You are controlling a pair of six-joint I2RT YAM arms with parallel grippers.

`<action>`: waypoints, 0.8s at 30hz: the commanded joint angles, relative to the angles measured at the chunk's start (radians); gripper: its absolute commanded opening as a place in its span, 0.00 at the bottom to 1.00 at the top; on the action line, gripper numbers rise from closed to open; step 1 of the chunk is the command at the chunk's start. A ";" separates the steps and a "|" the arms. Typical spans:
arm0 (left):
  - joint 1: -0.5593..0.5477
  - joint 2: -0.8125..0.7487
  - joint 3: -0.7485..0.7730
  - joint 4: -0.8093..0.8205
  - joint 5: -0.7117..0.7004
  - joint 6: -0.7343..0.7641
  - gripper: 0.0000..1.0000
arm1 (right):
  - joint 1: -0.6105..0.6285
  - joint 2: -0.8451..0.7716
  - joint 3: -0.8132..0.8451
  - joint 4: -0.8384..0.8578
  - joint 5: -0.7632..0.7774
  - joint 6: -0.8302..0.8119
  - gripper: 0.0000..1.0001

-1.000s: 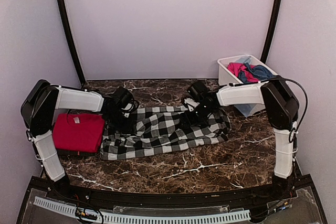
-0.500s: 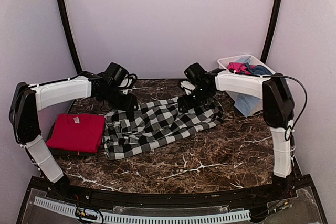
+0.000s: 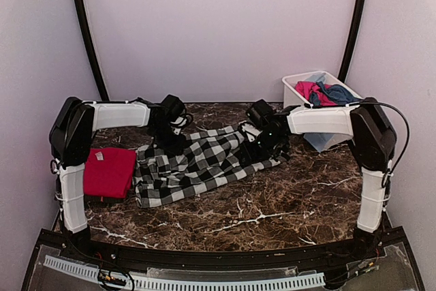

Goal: Fold and stack the mixed laundry pile
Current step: Rotate the rectangle-folded shirt at the center of the board.

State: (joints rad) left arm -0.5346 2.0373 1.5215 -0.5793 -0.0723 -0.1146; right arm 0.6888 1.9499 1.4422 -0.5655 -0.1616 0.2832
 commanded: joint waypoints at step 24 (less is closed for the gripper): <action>-0.190 -0.315 -0.373 -0.053 0.160 -0.390 0.44 | -0.071 0.427 0.524 -0.127 0.091 -0.273 0.29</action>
State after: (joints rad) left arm -0.6716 1.8297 1.2076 -0.6605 -0.0074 -0.3317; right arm 0.6216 2.3287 1.8709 -0.6353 -0.1001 0.0887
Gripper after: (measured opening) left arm 0.423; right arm 0.286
